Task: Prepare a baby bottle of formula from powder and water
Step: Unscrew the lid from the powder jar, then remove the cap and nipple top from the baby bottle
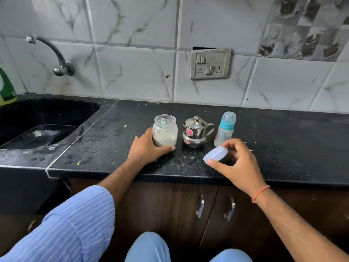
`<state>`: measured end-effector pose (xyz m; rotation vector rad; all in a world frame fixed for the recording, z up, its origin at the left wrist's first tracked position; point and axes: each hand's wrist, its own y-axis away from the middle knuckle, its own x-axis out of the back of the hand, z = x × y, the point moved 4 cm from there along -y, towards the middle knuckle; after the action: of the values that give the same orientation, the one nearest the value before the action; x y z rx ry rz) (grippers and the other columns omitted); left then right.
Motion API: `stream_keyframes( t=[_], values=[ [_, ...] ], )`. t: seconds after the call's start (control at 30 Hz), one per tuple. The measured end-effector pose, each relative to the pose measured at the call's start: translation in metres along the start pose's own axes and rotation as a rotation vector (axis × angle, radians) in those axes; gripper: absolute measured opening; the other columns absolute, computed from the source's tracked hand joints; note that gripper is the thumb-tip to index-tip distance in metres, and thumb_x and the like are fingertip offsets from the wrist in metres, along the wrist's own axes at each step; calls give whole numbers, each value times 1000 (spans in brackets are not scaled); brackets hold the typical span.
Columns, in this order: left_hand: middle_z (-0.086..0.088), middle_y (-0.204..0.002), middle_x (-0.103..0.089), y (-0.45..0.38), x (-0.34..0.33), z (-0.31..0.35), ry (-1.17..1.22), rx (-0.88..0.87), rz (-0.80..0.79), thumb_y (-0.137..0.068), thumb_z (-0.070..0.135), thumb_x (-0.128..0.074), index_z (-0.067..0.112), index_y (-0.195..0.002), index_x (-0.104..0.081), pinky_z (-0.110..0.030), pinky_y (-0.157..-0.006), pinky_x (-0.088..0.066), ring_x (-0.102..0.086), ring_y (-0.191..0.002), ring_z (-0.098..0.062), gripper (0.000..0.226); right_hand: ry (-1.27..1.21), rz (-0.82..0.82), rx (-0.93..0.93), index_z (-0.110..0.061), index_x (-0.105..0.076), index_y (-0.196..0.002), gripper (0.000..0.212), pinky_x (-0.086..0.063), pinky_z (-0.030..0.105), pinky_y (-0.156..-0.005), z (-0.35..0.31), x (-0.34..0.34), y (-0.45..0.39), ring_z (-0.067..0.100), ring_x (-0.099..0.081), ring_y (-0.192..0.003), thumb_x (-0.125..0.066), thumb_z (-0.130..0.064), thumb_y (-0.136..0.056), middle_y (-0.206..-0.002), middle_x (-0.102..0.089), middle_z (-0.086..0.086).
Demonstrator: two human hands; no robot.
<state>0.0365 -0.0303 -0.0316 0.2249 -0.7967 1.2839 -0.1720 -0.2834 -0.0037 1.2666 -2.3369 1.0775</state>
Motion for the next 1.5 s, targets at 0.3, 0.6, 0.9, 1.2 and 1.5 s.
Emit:
stream_keyframes(
  t=[0.3, 0.6, 0.9, 1.2, 1.5],
  values=[
    [17, -135, -72, 0, -2, -2, 1, 6, -23, -69, 76, -90, 33, -147, -55, -59, -128, -38, -65, -137, -21, 96, 205, 168, -93, -35, -61, -111, 52, -55, 37, -93, 52, 39, 19, 12, -63, -111, -93, -49, -72, -118, -68, -13],
    [20, -132, -71, 2, -2, -1, 4, 36, -25, -68, 73, -94, 37, -147, -55, -43, -108, -53, -65, -133, -17, 95, 326, 203, -255, -36, -59, -112, 52, -52, 53, -106, 87, 62, -10, 24, -66, -110, -87, -57, -74, -118, -71, -5],
    [17, -139, -70, 2, -2, 0, 4, 31, -22, -68, 71, -96, 34, -151, -53, -40, -103, -53, -66, -128, -13, 101, 412, 98, -361, -29, -55, -127, 59, -50, 49, -106, 92, 61, -40, 30, -64, -118, -80, -58, -81, -129, -73, -4],
    [17, -143, -62, 3, -3, 0, 142, -32, 3, -67, 63, -102, 29, -157, -47, -35, -109, -51, -63, -126, -5, 111, 451, 211, -247, -20, -62, -133, 58, -53, 50, -104, 75, 62, -31, 31, -59, -124, -80, -49, -87, -135, -69, 5],
    [-1, -141, -55, 48, 24, 32, 149, -459, 439, -89, 44, -77, 17, -140, -64, -36, -118, -39, -49, -136, -18, 60, 195, 146, -179, -27, -58, -143, 64, -50, 32, -101, 51, 44, -62, 13, -63, -120, -78, -55, -88, -135, -69, -12]
  ],
)
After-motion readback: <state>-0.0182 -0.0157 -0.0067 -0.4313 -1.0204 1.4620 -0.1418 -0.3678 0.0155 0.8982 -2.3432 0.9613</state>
